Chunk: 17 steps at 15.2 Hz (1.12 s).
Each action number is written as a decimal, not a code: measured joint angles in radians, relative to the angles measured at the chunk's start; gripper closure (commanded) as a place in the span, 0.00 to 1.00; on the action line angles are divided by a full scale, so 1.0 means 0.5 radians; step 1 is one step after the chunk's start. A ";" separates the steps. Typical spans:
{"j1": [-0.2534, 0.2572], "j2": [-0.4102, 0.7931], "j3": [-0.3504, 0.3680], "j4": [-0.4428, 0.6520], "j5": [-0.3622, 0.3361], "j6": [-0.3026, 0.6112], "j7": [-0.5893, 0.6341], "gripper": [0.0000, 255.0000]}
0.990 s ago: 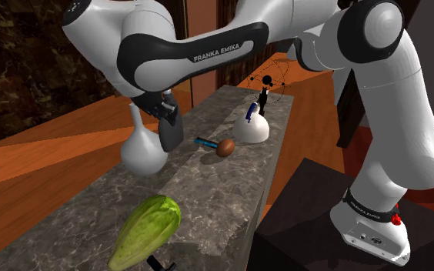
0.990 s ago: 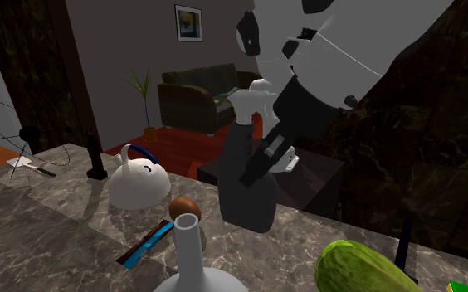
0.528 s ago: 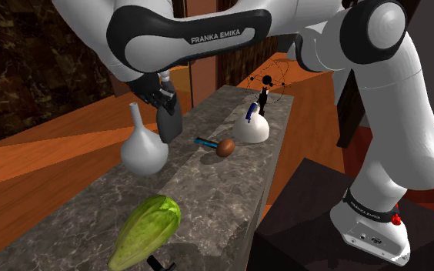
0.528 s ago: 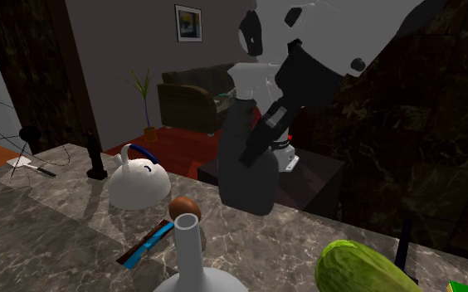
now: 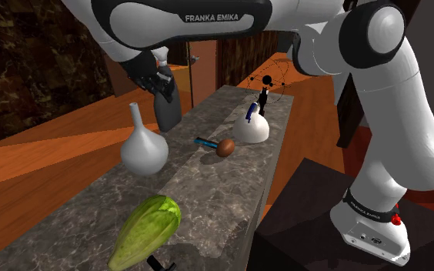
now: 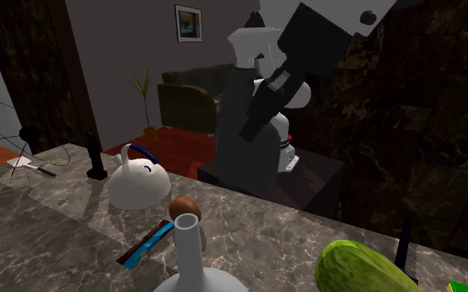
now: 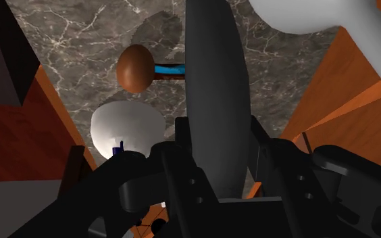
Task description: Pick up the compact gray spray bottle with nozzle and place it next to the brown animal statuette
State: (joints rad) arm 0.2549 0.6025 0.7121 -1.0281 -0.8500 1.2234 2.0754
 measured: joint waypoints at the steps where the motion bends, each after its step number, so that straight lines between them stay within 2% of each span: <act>1: 0.027 0.017 -0.008 0.062 -0.015 -0.035 -0.023 1.00; 4: 0.073 0.038 -0.021 0.174 -0.040 -0.105 -0.071 1.00; 5: 0.025 -0.010 -0.008 0.105 -0.017 -0.083 -0.071 1.00; 8: -0.253 -0.252 0.048 -0.274 0.111 0.085 -0.086 1.00; 14: -0.709 -0.694 0.072 -0.826 0.348 0.401 -0.266 1.00; 17: -0.885 -0.900 0.039 -1.050 0.461 0.556 -0.394 1.00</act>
State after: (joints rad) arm -0.1877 0.1523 0.7314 -1.5531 -0.6193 1.5013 1.8782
